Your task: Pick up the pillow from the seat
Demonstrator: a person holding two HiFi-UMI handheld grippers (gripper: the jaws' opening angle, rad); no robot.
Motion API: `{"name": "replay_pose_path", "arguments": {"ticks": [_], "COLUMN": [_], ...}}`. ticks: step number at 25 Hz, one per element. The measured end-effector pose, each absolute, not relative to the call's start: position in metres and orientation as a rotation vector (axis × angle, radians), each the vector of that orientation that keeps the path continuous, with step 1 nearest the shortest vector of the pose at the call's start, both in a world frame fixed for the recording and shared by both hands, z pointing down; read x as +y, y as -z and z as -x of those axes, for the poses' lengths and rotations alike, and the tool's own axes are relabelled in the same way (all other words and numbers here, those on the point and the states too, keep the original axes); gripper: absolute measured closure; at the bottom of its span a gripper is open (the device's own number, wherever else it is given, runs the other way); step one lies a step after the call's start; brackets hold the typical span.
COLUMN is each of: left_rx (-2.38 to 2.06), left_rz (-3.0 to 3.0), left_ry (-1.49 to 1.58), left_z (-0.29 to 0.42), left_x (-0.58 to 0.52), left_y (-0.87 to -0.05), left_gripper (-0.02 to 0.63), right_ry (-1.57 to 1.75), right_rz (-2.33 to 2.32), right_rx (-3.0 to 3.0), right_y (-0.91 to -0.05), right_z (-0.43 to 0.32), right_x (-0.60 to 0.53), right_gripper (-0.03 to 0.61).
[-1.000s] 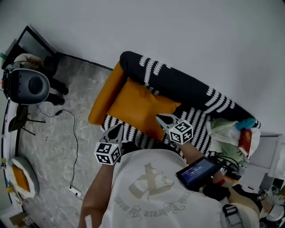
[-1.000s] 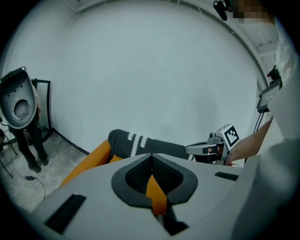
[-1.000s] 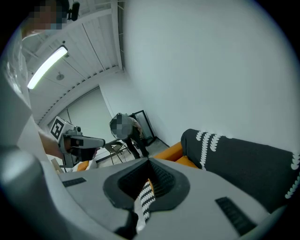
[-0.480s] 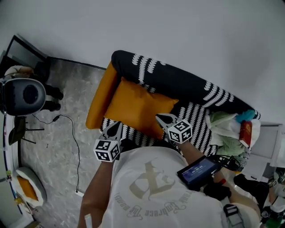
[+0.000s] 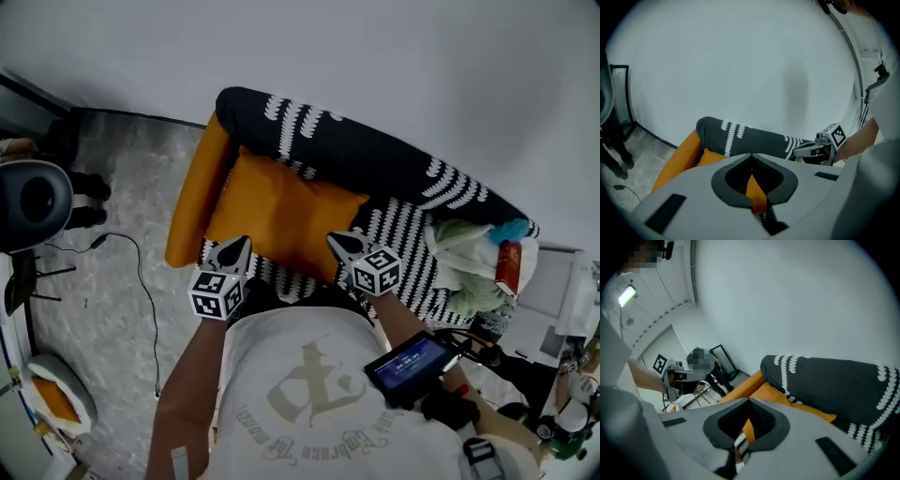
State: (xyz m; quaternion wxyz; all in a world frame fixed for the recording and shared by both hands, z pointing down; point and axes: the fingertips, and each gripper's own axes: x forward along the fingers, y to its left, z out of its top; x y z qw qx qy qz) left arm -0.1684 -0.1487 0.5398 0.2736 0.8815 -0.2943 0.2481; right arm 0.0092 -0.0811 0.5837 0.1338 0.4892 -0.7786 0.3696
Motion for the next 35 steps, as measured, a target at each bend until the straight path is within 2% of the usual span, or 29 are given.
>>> {"name": "replay_pose_path", "arguments": {"ticks": [35], "left_rx": [-0.482], "left_rz": [-2.143], "left_ry": [-1.087], "left_z": [0.163], "left_x": [-0.174], "left_y": [-0.752], "left_gripper": [0.603], "right_ry": [-1.379], "right_rz": [-1.502], "right_rx": [-1.885], "right_y": [-0.769], "right_z": [-0.06], "right_x": [-0.077], "right_gripper": [0.565]}}
